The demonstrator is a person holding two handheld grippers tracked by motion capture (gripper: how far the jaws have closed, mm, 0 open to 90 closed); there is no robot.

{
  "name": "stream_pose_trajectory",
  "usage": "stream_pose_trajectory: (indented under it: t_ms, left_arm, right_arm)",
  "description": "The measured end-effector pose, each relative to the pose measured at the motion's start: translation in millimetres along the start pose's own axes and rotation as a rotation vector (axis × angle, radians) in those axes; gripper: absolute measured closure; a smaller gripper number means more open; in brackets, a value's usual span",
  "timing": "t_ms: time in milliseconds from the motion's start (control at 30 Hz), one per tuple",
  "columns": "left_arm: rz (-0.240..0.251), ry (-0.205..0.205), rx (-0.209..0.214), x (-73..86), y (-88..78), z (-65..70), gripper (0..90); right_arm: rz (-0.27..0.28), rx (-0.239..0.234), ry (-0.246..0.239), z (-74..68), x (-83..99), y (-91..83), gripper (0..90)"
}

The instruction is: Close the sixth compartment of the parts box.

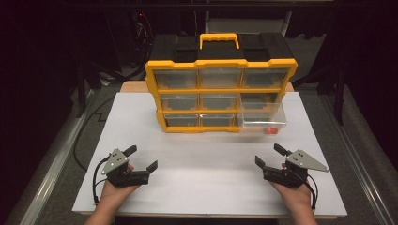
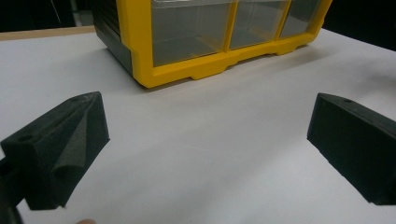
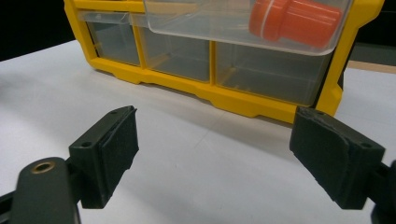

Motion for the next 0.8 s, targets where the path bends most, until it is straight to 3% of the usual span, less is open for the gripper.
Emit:
stream_pose_trajectory:
  t_ms: [800]
  left_arm:
    - [-0.001,-0.011,0.0,0.6,-0.2,-1.0,0.2]
  right_arm:
    - [-0.02,0.012,-0.009,-0.3,2.6,0.6,45.7]
Point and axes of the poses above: each handheld gripper's, and its own axes: y roughly forward along the jaws, x roughly out of its underside, z roughly to its right, the point moved 9 cm from there along y, roughly forward along the jaws, and after that the axes turned 10 degrees about -y, right-handed, at the moved point
